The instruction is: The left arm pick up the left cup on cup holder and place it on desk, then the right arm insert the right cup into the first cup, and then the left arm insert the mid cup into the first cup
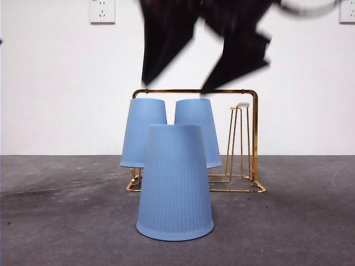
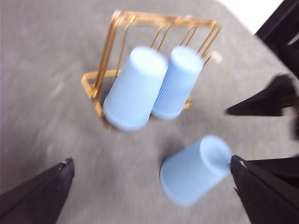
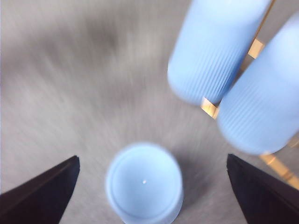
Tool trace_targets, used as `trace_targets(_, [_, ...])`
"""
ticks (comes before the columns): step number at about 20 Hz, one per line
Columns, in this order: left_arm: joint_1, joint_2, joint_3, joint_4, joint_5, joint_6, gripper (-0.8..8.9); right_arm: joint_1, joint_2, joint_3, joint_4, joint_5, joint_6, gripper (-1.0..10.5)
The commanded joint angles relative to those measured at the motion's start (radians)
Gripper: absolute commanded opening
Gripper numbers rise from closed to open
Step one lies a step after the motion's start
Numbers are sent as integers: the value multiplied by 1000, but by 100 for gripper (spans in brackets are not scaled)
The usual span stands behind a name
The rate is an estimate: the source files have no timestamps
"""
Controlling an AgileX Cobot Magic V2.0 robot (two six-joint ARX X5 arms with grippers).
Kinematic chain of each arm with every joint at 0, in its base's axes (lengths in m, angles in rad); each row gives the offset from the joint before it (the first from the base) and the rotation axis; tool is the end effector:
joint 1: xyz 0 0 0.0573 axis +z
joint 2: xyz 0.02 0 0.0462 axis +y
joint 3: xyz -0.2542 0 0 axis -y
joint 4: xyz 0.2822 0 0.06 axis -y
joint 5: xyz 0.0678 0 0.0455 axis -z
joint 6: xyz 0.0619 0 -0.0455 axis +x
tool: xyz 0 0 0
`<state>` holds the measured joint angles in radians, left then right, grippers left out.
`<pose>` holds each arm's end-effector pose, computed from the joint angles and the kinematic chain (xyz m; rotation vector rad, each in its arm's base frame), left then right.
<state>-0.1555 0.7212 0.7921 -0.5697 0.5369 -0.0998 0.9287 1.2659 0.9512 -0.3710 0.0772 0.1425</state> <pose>0.2051 -0.0642 0.2933 -0.1903 0.5333 -0.6528 0.2020 0.2621 0.2337 -0.2105 0.6731 0.7684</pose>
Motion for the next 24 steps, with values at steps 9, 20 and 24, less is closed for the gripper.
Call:
trace_targets(9, [-296, 371, 154, 253, -371, -25, 531, -34, -315, 143, -361, 224, 9, 501])
trace_targets(20, [-378, 703, 202, 491, -465, -21, 530, -88, -458, 143, -562, 271, 79, 501])
trace_targets(24, [-390, 769, 202, 550, -467, -21, 530, -88, -466, 143, -570, 271, 86, 501])
